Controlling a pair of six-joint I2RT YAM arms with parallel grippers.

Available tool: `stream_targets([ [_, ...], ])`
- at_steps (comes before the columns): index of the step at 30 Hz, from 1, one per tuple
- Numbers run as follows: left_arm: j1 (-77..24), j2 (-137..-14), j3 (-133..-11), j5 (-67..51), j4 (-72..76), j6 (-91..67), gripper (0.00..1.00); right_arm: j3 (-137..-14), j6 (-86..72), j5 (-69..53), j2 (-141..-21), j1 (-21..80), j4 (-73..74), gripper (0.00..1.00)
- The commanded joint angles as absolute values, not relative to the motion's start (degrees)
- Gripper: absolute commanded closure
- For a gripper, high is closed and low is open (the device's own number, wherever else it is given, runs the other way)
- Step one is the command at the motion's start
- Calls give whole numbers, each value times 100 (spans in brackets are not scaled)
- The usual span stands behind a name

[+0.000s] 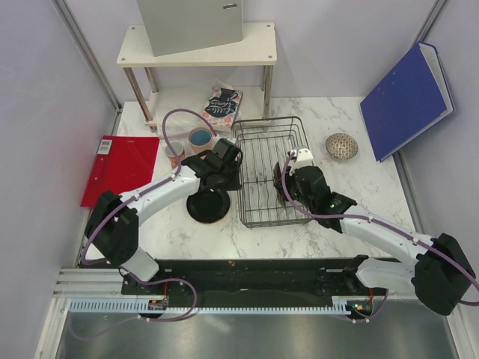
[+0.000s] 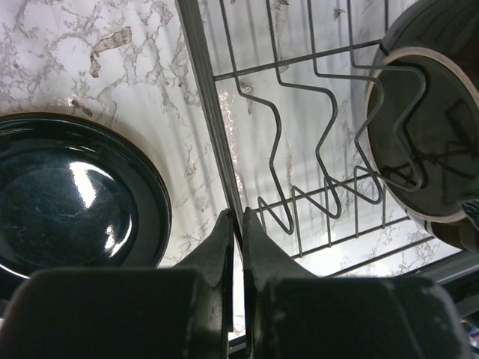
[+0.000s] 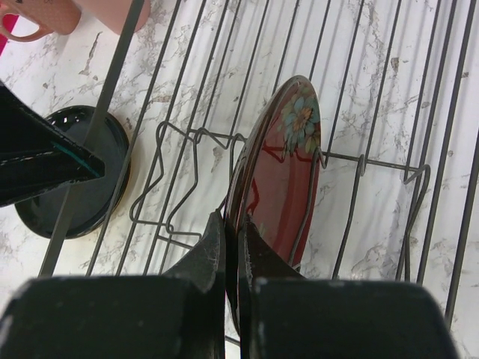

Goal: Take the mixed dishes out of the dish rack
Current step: Pick up the plate from the dish rack.

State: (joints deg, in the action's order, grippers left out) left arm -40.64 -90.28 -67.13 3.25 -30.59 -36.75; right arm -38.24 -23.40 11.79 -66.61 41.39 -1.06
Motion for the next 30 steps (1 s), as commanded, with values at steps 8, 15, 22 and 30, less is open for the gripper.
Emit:
stream_targets([
  [8,-4131,-9263,-6847,624,-2777,-3313,98,-4026,-2618,17,-5670,4263,80,100],
  [15,-4131,-9238,-6908,642,-2830,-3322,98,-3771,-2821,-158,-5326,4271,44,100],
  [22,-4131,-9097,-7066,738,-2962,-3305,98,-3279,-3110,-220,-5195,4254,-622,100],
  [30,-4131,-9097,-7040,782,-2997,-3322,98,-3400,-3243,-272,-4773,4228,-818,100],
])
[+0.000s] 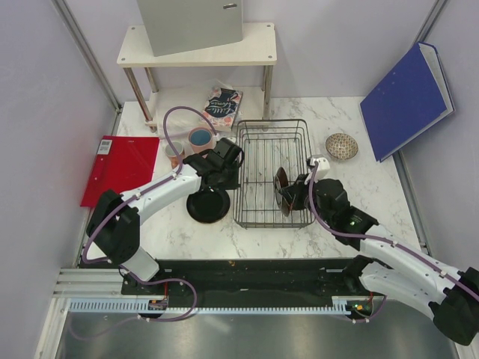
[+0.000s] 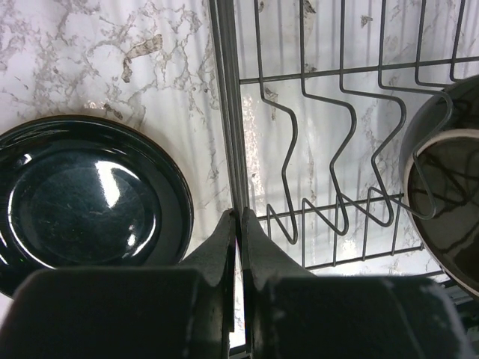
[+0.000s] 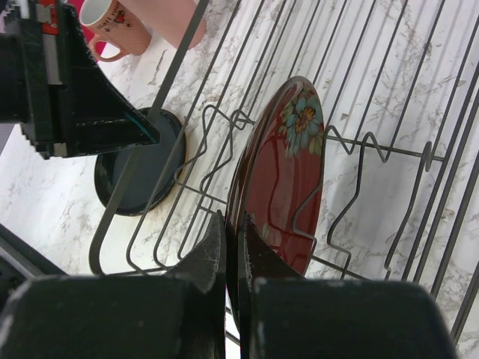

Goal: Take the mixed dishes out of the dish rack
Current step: Pick up the plate from the dish rack.

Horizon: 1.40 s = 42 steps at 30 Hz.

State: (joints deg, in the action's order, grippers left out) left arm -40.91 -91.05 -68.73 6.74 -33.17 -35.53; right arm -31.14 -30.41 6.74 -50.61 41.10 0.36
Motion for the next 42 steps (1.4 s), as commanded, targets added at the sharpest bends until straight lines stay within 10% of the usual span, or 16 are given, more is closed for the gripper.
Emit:
stream_targets([
  [1,-4131,-9105,-7057,765,-2997,-3314,98,-3436,-3252,-290,-4729,4228,-774,100],
  [24,-4140,-9114,-7364,703,-3102,-3278,98,-4341,-2461,-457,-4157,4228,-9,100],
  [35,-4140,-8693,-8199,966,-3708,-2874,60,-4597,-1697,-282,-4219,4228,580,100],
  [42,-4122,-8078,-8702,1310,-4227,-2733,56,-4492,-784,-114,-4158,4245,432,100],
])
